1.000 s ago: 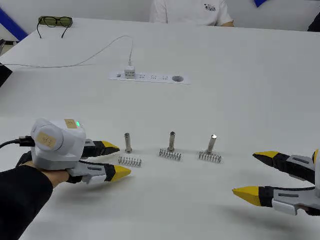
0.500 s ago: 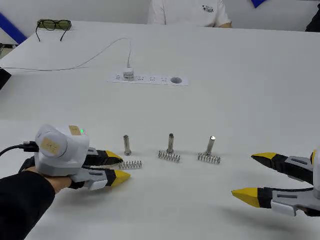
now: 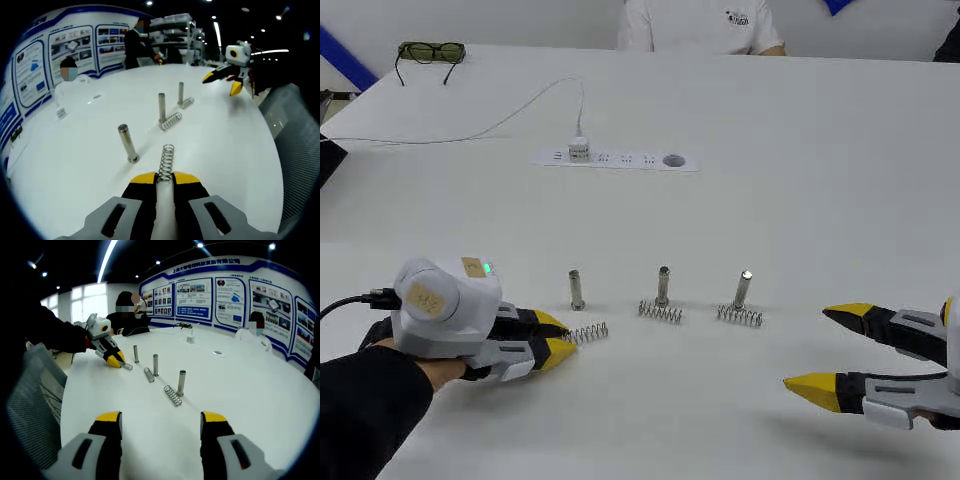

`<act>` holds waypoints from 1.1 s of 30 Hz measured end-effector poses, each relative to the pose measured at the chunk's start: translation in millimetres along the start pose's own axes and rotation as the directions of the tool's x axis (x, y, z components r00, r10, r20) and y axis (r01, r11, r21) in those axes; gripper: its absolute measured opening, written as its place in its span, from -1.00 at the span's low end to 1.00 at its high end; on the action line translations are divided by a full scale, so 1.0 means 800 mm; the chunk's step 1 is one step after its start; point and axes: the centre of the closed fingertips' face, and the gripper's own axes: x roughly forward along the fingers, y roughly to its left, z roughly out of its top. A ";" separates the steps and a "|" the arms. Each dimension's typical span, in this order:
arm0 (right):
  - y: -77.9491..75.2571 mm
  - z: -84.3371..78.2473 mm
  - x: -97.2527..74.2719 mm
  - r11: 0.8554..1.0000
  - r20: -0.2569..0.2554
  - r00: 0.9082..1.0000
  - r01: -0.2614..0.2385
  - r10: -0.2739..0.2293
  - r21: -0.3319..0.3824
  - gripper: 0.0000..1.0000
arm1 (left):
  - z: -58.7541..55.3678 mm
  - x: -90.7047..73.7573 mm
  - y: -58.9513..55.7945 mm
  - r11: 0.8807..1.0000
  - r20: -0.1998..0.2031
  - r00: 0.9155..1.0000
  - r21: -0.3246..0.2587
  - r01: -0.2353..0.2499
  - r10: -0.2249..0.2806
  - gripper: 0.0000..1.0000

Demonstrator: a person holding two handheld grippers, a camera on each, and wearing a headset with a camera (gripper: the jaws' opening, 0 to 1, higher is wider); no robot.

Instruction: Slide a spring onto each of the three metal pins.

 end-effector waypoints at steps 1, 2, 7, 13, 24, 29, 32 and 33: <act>0.000 0.000 0.000 1.000 0.000 1.000 0.000 0.000 0.000 0.29 | 0.000 0.000 0.000 1.000 -0.001 1.000 0.003 -0.001 0.001 -0.76; -0.001 0.000 0.000 1.000 0.000 1.000 0.000 0.000 -0.001 0.28 | -0.001 0.000 0.001 1.000 -0.005 1.000 0.009 -0.003 0.003 -0.76; -0.001 0.002 0.000 1.000 0.005 1.000 0.002 -0.002 -0.003 0.28 | -0.001 -0.003 0.003 1.000 -0.007 1.000 0.018 -0.009 0.010 -0.78; 0.001 0.002 0.000 1.000 0.002 1.000 -0.002 0.002 -0.004 0.28 | 0.004 -0.010 0.001 0.999 0.004 1.000 0.025 -0.023 0.023 -0.78; 0.004 0.003 0.000 1.000 0.002 1.000 -0.007 0.007 -0.001 0.28 | 0.022 -0.027 -0.003 0.998 0.035 0.998 0.043 -0.044 0.042 -0.79; 0.005 0.004 0.001 1.000 0.003 1.000 -0.009 0.009 0.000 0.28 | 0.029 -0.029 -0.005 0.998 0.041 0.998 0.051 -0.047 0.045 -0.79; 0.005 0.004 0.001 1.000 0.003 1.000 -0.011 0.011 0.000 0.28 | 0.034 -0.030 -0.006 0.997 0.049 0.998 0.053 -0.047 0.045 -0.79; 0.005 0.004 0.001 1.000 0.003 1.000 -0.011 0.011 0.000 0.28 | 0.035 -0.030 -0.006 0.997 0.051 0.998 0.053 -0.048 0.045 -0.79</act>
